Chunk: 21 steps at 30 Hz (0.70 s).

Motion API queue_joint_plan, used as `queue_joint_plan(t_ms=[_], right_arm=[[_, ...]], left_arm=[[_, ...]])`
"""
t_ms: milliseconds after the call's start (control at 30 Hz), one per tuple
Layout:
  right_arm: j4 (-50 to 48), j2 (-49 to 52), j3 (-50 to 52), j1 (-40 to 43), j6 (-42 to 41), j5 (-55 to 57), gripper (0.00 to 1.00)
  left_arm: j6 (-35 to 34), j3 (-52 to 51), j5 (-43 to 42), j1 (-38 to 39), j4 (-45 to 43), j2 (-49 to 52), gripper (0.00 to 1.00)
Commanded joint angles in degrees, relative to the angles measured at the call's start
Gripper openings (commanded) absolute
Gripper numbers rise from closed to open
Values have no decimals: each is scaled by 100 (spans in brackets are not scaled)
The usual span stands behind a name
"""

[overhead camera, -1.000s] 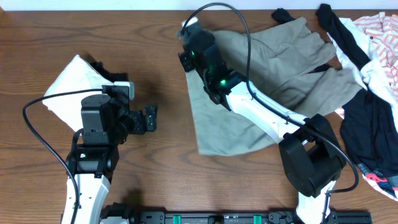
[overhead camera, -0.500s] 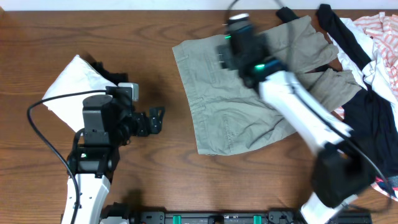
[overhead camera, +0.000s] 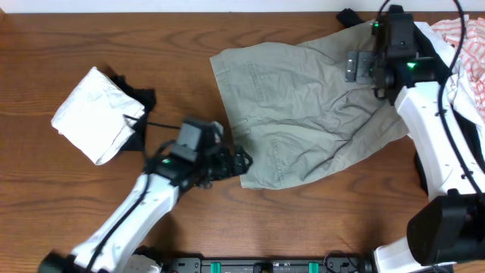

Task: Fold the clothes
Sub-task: 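Grasp the shorts' left edge with the left gripper and pull it flat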

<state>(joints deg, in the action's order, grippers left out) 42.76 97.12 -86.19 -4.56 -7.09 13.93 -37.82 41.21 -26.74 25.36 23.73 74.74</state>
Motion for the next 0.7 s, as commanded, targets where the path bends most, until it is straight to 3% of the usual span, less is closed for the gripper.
queue_joint_plan(t_ms=[0, 433, 533, 567, 667], right_arm=[[133, 15, -33, 168, -122, -197, 99], [330, 15, -33, 236, -120, -197, 99], [348, 15, -33, 236, -120, -197, 99], [367, 15, -33, 251, -116, -197, 99], [393, 15, -33, 269, -96, -195, 99]], left_arm=[[-1032, 111, -33, 343, 22, 557, 98], [-1246, 111, -435, 752, -861, 1561, 97], [-1246, 111, -435, 750, -953, 1561, 90], [-1244, 111, -435, 752, -1071, 1561, 80], [-1244, 111, -433, 750, -1270, 1561, 64]])
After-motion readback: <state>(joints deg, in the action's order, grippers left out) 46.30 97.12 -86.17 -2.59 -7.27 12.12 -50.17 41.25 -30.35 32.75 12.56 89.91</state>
